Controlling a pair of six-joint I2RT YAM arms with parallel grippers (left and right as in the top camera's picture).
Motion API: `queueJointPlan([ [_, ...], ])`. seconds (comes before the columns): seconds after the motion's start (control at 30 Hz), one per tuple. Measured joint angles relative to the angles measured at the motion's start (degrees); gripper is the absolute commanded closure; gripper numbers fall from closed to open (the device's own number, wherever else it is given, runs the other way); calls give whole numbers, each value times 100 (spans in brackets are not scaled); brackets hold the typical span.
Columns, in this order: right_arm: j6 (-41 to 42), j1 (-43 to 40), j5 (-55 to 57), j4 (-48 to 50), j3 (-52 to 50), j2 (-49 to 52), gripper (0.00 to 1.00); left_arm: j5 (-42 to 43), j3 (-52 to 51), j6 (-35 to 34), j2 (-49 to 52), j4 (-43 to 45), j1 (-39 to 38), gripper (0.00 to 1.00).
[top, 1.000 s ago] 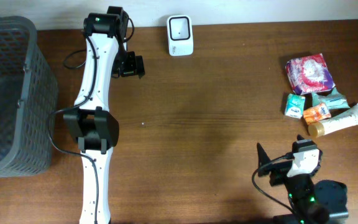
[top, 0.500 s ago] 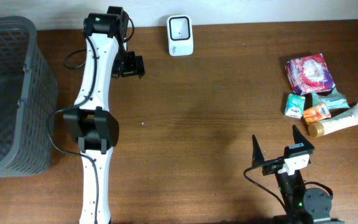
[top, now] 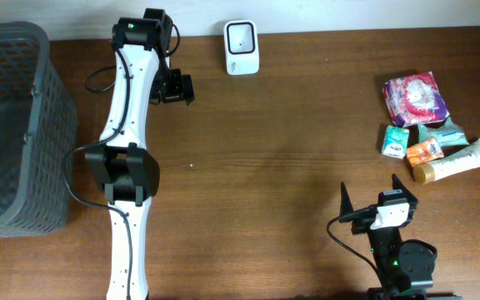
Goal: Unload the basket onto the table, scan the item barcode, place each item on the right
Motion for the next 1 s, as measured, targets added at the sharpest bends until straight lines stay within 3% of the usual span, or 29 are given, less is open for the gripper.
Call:
queueJointPlan([
  [0.23, 625, 0, 299, -26, -2, 0, 1, 0, 0, 2, 0, 0, 0, 1],
  [1.0, 669, -2, 297, -24, 0, 0, 1, 0, 0, 2, 0, 0, 0, 1],
])
